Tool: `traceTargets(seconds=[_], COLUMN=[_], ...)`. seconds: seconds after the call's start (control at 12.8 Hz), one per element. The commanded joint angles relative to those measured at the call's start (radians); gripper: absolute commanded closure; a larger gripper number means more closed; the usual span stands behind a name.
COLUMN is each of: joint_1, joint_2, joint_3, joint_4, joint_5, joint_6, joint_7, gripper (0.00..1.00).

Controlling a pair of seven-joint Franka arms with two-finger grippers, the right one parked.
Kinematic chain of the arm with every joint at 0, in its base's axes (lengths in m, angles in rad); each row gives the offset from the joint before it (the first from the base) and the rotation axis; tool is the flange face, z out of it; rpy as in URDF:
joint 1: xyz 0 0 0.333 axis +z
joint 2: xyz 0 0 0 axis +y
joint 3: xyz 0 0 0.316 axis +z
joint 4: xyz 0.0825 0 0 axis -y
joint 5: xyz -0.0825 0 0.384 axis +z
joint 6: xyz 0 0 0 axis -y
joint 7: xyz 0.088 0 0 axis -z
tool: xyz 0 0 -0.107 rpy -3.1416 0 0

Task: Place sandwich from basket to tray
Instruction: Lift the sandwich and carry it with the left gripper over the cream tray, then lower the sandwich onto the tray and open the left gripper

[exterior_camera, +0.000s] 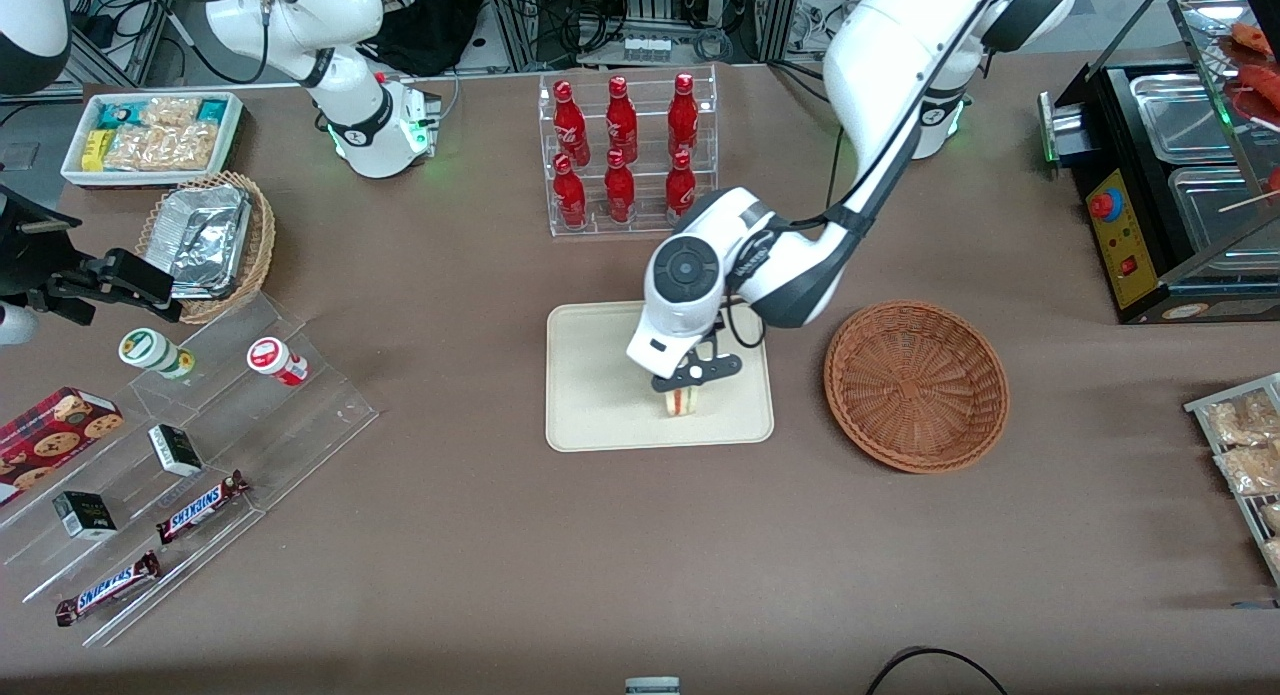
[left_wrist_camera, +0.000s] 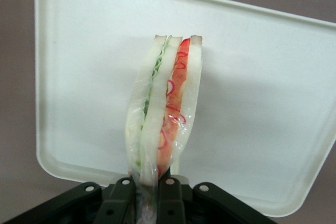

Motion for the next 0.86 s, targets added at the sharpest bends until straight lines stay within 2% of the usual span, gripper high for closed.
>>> traceTargets(seconds=[0.0, 0.63, 0.78], joint_1=[-0.051, -0.076, -0.076], joint_2=[0.044, 0.083, 0.095], joint_3=[0.013, 0.014, 0.014], joint_4=[0.059, 0.076, 0.085], joint_5=[0.035, 0.042, 0.068], joint_6=[-0.008, -0.005, -0.003], joint_7=[-0.073, -0.094, -0.100], gripper=[0.97, 0.96, 0.95])
